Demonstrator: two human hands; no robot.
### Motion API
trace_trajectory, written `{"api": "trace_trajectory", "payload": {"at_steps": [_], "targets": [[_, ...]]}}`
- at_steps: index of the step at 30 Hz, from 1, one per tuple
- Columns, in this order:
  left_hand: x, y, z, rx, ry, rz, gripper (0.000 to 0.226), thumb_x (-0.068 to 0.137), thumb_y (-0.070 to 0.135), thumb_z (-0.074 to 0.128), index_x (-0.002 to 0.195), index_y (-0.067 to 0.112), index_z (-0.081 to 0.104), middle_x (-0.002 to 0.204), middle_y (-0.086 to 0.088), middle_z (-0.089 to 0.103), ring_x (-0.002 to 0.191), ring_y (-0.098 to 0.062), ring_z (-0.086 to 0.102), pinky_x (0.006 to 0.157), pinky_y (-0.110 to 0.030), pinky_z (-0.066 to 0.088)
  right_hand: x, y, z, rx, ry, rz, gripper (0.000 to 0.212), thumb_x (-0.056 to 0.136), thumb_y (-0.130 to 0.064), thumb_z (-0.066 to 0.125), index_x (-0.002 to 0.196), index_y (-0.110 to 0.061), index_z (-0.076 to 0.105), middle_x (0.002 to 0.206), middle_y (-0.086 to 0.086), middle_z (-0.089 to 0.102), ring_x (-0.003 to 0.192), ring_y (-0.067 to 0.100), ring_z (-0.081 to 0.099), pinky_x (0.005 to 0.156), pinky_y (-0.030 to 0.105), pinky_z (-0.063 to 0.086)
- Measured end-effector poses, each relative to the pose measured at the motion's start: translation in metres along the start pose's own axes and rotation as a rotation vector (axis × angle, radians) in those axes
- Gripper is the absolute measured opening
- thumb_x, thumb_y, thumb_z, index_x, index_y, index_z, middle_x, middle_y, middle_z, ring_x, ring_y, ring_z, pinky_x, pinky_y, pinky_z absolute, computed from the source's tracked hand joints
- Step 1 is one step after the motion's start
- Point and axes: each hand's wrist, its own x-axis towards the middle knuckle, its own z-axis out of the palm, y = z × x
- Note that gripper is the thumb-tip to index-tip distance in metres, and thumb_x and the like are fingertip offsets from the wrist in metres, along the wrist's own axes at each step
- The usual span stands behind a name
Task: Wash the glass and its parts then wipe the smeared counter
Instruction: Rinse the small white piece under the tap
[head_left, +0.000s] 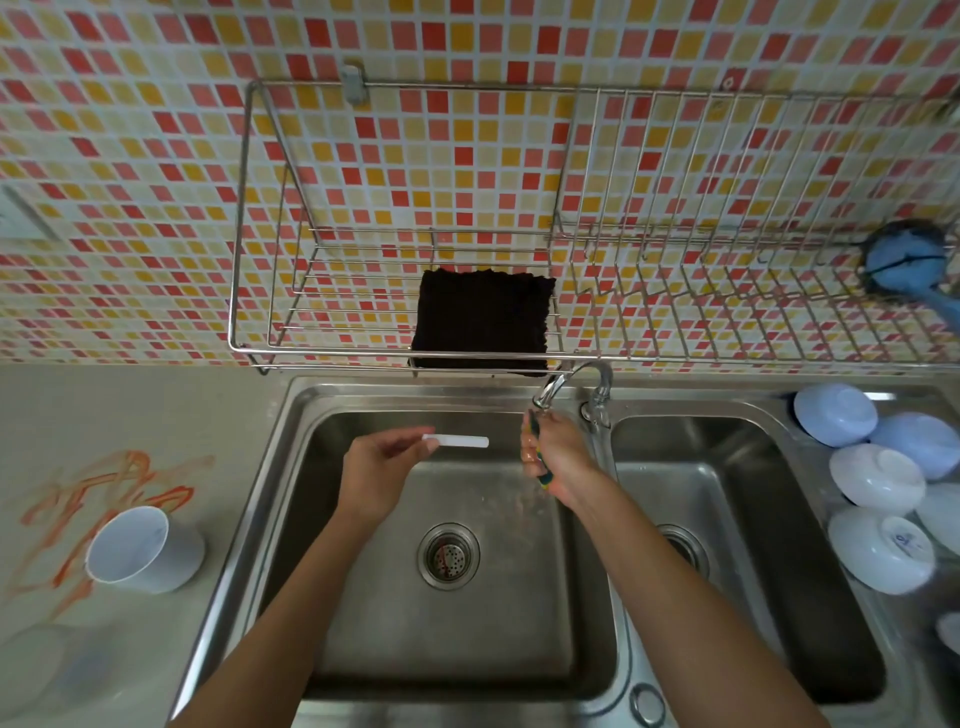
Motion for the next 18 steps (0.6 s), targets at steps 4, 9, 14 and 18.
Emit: {"api": "trace_trajectory", "payload": {"at_steps": [4,9,14,18], "targets": [[0.003,0.003,0.007,0.02,-0.007,0.011,0.022,0.079,0.019,0.076,0.101,0.017,0.075,0.087,0.01,0.074,0.082,0.0,0.069,0.072,-0.009,0.049,0.0,0.001,-0.004,0.033,-0.059,0.025,0.013,0.1,-0.017,0.051,0.103,-0.006,0.057,0.069,0.006,0.052,0.05,0.011,0.041,0.04,0.022,0.035],[0.006,0.005,0.017,0.011,-0.016,0.013,0.023,0.08,0.014,0.075,0.103,0.011,0.074,0.087,0.005,0.074,0.078,0.001,0.067,0.07,-0.005,0.048,0.002,0.005,-0.012,-0.173,-0.071,-0.107,0.021,0.103,-0.014,0.039,0.098,-0.007,0.058,0.068,0.006,0.049,0.042,0.008,0.035,0.036,0.02,0.029],[0.009,0.009,0.041,0.155,-0.06,0.073,0.022,0.081,0.019,0.075,0.103,0.014,0.075,0.089,0.005,0.073,0.067,0.019,0.06,0.066,0.002,0.043,0.008,0.011,-0.043,-0.804,0.263,-0.473,0.034,0.101,-0.034,0.044,0.098,-0.009,0.067,0.075,0.002,0.062,0.065,0.016,0.06,0.064,0.036,0.055],[0.012,0.022,0.073,0.193,-0.155,0.155,0.023,0.081,0.015,0.075,0.104,0.012,0.075,0.091,-0.002,0.075,0.062,0.015,0.06,0.067,-0.002,0.045,0.017,0.012,-0.076,-1.095,0.455,-0.401,0.034,0.096,-0.028,0.053,0.13,-0.026,0.056,0.109,0.012,0.069,0.098,0.032,0.064,0.081,0.04,0.054]]}}
